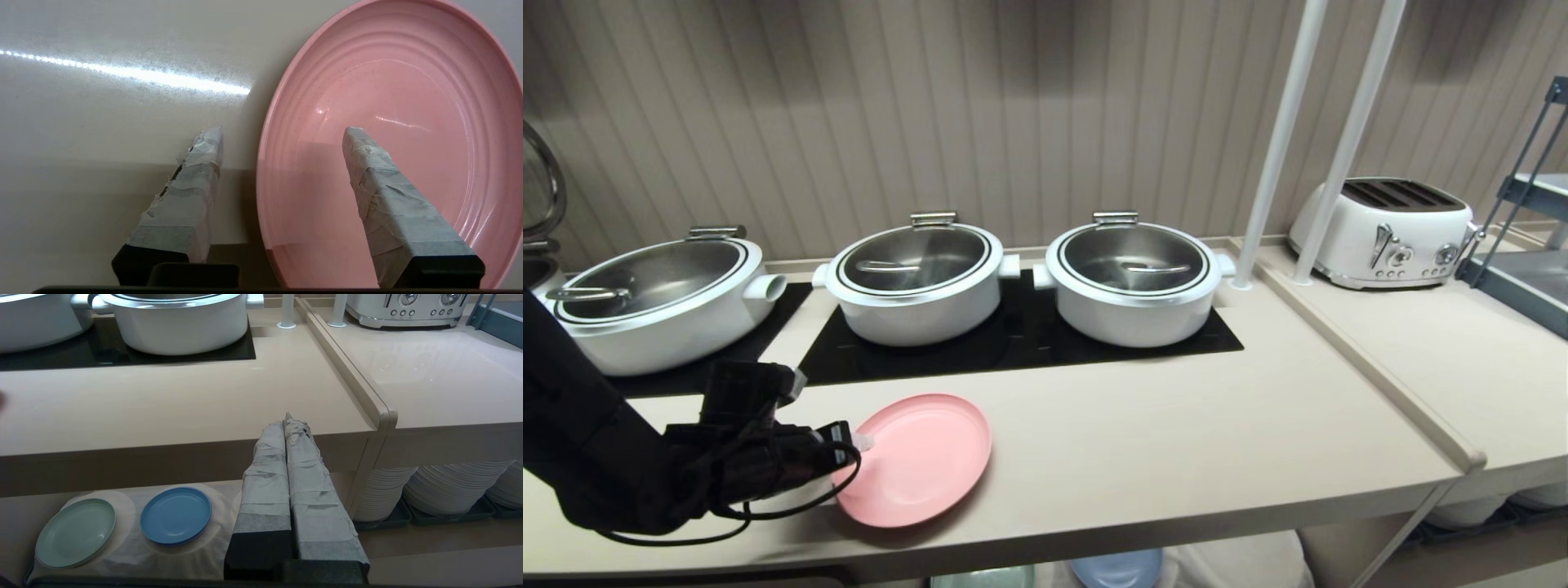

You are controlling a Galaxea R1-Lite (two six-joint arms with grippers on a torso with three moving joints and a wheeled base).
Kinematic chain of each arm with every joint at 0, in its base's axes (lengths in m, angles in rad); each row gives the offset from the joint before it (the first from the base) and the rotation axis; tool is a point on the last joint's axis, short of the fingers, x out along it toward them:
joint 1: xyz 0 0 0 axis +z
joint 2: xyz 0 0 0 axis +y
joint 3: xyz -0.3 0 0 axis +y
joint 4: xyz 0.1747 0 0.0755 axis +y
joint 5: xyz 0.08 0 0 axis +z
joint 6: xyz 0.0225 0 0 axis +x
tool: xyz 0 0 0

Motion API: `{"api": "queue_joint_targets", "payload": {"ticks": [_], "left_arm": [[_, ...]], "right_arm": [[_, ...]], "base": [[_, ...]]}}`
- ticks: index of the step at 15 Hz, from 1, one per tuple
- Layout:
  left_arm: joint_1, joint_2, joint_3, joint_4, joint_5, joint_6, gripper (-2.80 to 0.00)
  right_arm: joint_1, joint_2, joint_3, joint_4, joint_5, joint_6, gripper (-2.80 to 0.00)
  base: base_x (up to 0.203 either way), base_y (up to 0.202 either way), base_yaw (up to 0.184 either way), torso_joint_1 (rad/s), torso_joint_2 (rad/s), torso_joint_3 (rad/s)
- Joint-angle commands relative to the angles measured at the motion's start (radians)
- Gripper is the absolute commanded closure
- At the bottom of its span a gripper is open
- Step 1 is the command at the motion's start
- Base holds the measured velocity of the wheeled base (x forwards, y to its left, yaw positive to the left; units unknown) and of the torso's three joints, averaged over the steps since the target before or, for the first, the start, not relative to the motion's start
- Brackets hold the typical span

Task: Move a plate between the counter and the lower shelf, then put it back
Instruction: Put the plate

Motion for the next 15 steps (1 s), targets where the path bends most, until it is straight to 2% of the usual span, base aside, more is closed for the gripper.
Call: {"api": "queue_joint_targets", "payload": {"ticks": [1, 15], "left_arm": [[0.000, -0.001, 0.000, -0.014, -0.001, -0.003, -2.80], [0.011, -0.145, 0.032, -0.009, 0.022, -0.003, -2.80]], "right_arm": [[0.000, 0.000, 0.000, 0.000, 0.000, 0.000, 0.00], [-0.001, 0.000, 0.000, 0.000, 0.000, 0.000, 0.00]], "base": [[0.000, 0.000, 0.000, 0.000, 0.00, 0.000], [0.000, 0.000, 0.000, 0.000, 0.00, 0.000]]}}
